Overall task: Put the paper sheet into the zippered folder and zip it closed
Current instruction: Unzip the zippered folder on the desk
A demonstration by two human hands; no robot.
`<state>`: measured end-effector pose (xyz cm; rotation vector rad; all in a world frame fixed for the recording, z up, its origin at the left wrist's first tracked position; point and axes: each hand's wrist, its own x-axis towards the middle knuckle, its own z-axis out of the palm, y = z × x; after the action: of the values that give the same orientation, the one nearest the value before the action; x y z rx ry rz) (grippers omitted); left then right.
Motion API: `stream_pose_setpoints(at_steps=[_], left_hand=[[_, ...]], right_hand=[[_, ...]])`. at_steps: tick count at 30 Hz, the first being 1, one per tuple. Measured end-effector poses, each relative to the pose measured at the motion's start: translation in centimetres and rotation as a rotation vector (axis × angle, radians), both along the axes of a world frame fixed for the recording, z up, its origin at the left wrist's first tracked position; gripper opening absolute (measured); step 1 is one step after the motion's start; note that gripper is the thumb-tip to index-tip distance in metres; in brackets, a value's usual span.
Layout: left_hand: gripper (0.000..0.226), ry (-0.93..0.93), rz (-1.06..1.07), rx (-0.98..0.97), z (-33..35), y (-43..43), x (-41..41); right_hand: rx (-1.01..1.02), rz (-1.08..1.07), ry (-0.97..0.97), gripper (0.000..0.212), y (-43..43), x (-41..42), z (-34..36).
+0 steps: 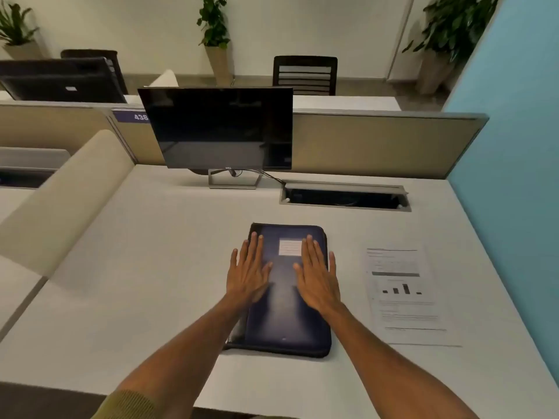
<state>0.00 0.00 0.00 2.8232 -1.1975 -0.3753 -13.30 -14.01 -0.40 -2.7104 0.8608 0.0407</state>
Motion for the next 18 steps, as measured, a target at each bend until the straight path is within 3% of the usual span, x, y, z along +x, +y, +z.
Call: stream_pose_setpoints(at_steps=[5,11,18], left_hand=[[0.075,0.074,0.080,0.037,-0.9,0.2,2.5],[0.081,0.149,0.080,0.059,-1.5,-0.6,6.3],[0.072,0.206,0.069,0.047,-1.9,-2.6,10.5]], right_hand=[[0.123,0.131,0.151,0.077,0.0,2.2,-1.3],[0.249,0.154,0.095,0.075,-0.4,7.2,-1.0],[0.281,0.176,-0.033,0.041,-3.2,14.5,0.1]])
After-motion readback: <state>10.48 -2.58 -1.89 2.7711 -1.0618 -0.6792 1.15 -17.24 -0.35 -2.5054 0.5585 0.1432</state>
